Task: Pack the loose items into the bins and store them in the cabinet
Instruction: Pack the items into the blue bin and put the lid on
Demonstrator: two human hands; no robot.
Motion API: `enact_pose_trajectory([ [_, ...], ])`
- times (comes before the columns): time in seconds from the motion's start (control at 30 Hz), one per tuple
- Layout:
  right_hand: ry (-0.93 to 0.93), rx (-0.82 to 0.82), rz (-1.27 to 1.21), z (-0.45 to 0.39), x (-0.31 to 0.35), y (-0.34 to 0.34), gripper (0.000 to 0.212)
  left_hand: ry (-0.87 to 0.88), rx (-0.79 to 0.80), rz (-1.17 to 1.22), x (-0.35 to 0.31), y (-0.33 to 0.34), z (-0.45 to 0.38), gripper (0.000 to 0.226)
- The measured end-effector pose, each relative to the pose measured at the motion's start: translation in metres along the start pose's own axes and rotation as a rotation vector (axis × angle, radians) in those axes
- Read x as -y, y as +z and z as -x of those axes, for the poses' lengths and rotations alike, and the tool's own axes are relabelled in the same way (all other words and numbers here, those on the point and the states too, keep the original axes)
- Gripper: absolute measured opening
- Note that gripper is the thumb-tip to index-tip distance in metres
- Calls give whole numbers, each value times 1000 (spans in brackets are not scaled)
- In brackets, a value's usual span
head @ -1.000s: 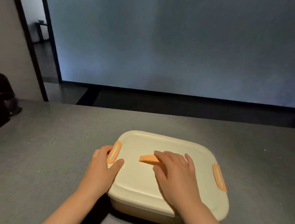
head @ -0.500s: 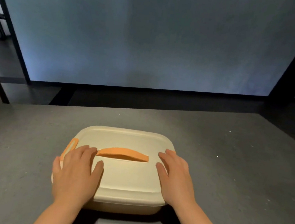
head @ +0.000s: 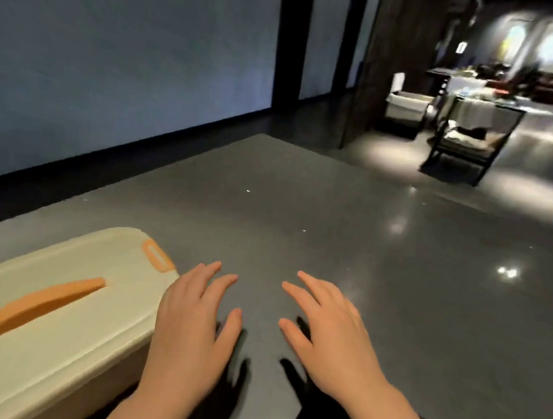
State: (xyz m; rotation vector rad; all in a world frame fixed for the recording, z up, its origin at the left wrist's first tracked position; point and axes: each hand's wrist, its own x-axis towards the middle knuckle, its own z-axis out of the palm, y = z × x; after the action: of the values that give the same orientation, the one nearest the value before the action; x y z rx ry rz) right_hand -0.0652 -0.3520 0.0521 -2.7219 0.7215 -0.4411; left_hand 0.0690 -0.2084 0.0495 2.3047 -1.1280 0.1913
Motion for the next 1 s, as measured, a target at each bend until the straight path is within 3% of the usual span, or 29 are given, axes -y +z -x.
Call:
enact_pose_trajectory([
  [0.3, 723, -223, 266, 239, -108, -96, 49, 521, 484, 360, -210, 101, 68, 58],
  [0.47, 1033, -376, 333, 369, -135, -145, 44, 796, 598, 440, -339, 125, 132, 50],
  [0.63, 1277, -483, 394, 501, -160, -187, 45, 1055, 700, 527, -466, 146, 222, 39],
  [1.0, 1582, -526, 427, 719, -244, -271, 43, 1272, 856, 682, -693, 180, 384, 37],
])
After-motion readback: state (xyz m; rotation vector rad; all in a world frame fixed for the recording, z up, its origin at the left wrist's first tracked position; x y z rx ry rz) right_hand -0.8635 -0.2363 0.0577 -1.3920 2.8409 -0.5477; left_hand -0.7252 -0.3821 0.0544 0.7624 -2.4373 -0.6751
